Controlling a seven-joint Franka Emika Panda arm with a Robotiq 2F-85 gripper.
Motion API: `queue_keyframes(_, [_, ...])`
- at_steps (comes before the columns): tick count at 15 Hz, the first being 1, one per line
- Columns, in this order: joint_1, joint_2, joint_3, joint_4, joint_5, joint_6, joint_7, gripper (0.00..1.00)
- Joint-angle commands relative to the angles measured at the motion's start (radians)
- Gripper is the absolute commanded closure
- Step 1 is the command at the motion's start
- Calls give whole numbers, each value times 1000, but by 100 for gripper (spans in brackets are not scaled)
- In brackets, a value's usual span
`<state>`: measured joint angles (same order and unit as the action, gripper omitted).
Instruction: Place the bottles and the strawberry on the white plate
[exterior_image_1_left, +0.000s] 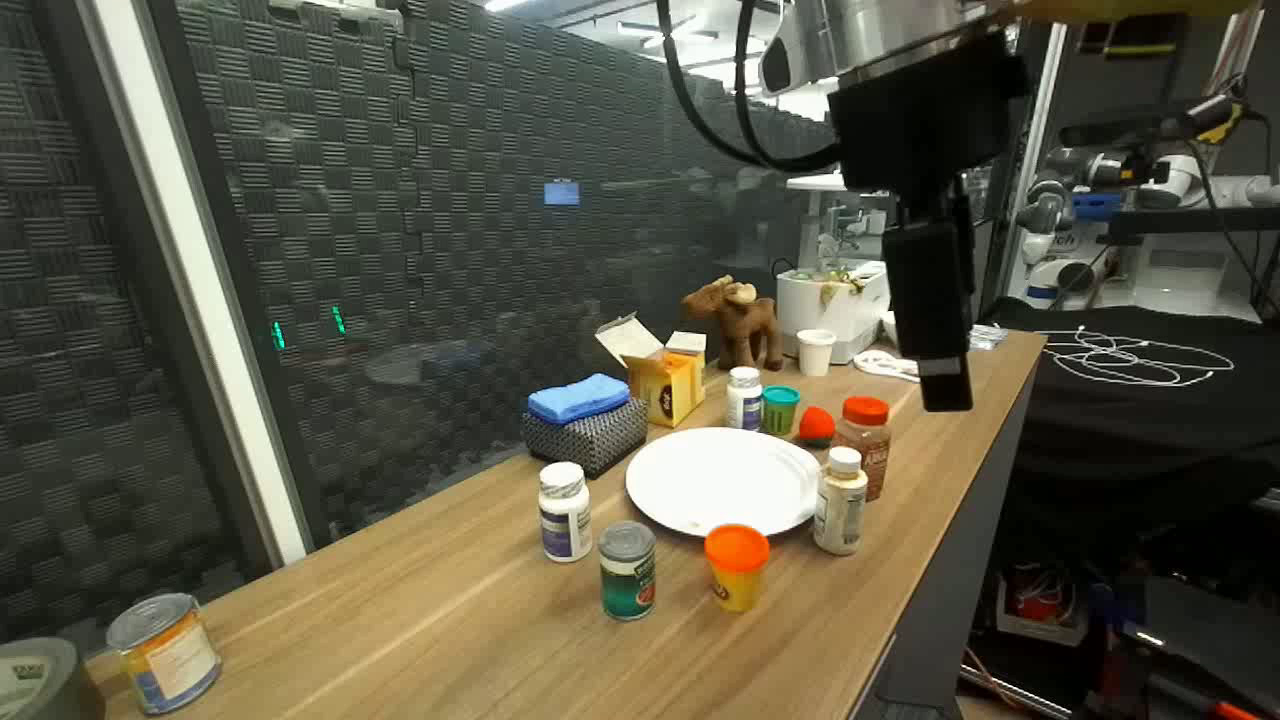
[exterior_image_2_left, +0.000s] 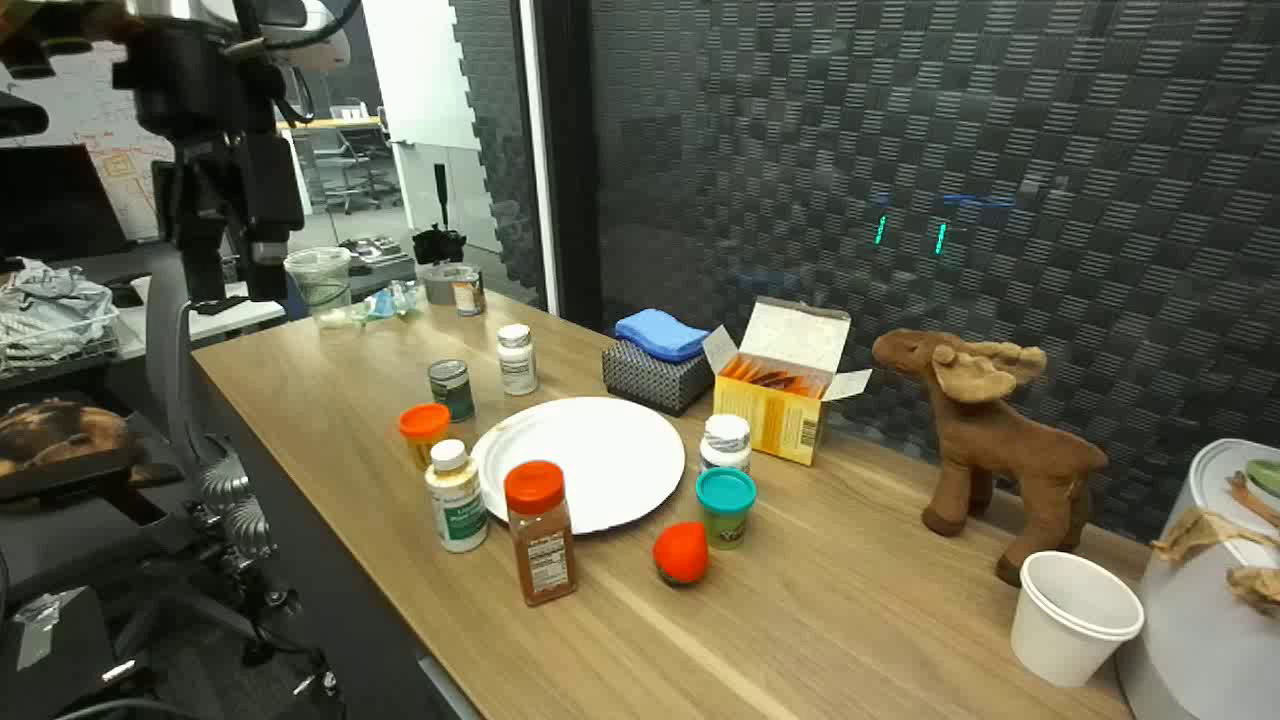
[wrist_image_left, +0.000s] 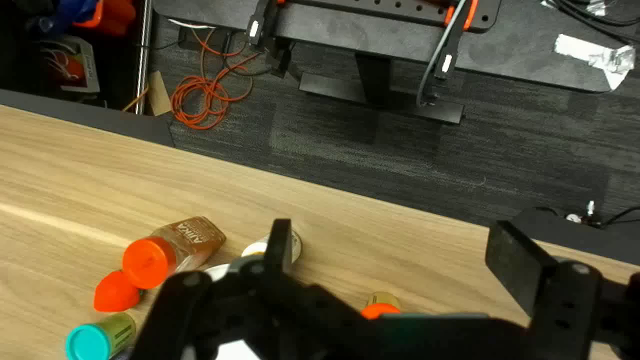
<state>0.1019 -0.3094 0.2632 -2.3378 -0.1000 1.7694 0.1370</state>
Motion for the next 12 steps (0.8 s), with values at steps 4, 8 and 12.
queue_keyframes(4, [24, 1, -22, 9, -6, -1, 6, 0])
queue_keyframes(8, [6, 27, -28, 1, -42, 97, 47, 0])
queue_keyframes(12, [-3, 187, -46, 75, -98, 251, 52, 0])
